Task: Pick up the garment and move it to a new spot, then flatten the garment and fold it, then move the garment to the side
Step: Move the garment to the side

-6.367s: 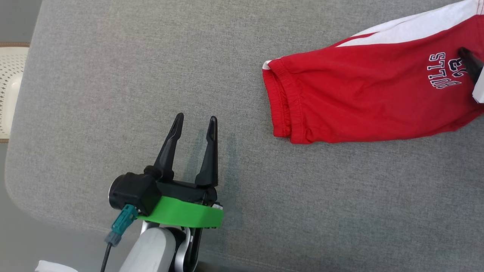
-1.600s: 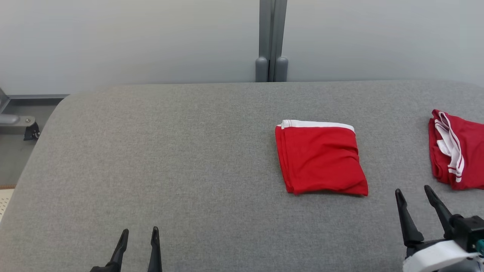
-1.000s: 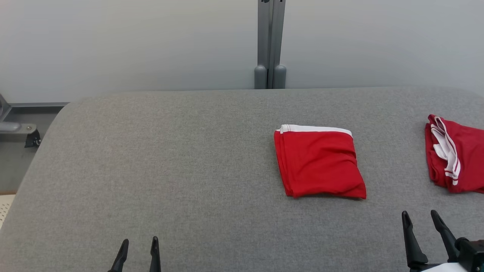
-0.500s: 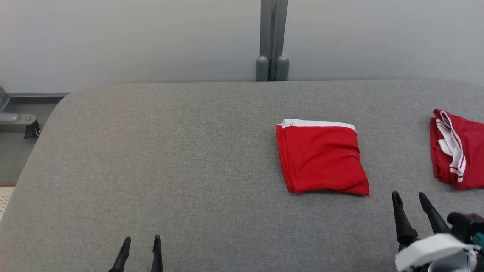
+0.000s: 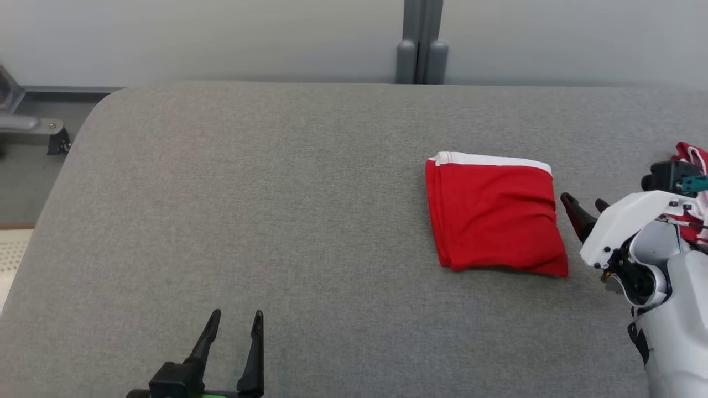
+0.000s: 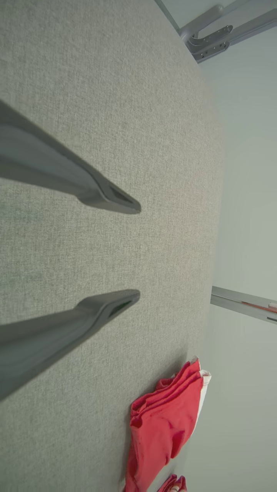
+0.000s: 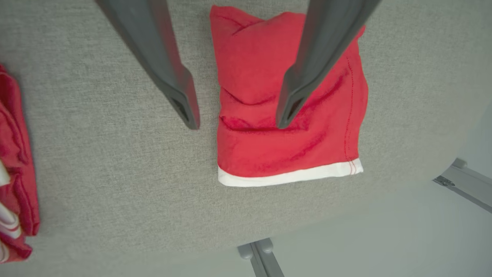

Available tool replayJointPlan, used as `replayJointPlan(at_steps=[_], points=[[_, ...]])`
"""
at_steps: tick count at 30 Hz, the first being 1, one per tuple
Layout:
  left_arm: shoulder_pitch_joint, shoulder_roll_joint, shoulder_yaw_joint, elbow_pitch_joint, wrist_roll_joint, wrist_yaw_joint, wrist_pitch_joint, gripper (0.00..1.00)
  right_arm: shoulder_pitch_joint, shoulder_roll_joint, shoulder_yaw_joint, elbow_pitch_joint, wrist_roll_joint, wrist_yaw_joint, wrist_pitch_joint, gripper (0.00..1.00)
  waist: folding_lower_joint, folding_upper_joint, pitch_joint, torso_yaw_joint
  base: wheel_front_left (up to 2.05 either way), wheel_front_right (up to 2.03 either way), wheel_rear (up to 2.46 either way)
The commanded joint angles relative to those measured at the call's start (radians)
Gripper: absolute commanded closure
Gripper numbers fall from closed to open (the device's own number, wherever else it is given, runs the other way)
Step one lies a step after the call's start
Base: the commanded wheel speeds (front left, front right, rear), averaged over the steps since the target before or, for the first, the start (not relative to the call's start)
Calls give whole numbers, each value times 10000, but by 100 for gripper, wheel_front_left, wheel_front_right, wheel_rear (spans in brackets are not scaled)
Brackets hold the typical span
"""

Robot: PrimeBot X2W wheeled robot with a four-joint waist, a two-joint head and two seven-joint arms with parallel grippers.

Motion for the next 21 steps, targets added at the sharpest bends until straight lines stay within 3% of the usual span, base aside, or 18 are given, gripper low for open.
replayJointPlan(at_steps=[1,11,13,14,15,21], points=[[-184,28,-70,52,-98,-31,-26,0,-207,119,-177,404,-203,1,97,0,0,0,353,545,0,0,0],[-470,26,-416,79,-391,103,-26,0,-1368,404,-1547,3140,-1481,1,-82,0,0,0,789,1369,0,0,0],[-444,26,-411,61,-428,138,-26,0,-1460,434,-1741,3449,-1397,1,-194,63,0,0,818,1376,0,0,0],[-430,26,-395,44,-448,150,-26,0,-1504,463,-1787,3567,-1361,1,-194,74,0,0,836,1353,0,0,0],[-407,26,-377,22,-464,169,-26,0,-1532,519,-1803,3696,-1307,1,-235,100,0,0,854,1299,0,0,0],[-365,26,-321,-91,-452,226,-26,0,-1855,524,-1685,3653,-814,1,-695,100,0,0,834,615,0,0,0]])
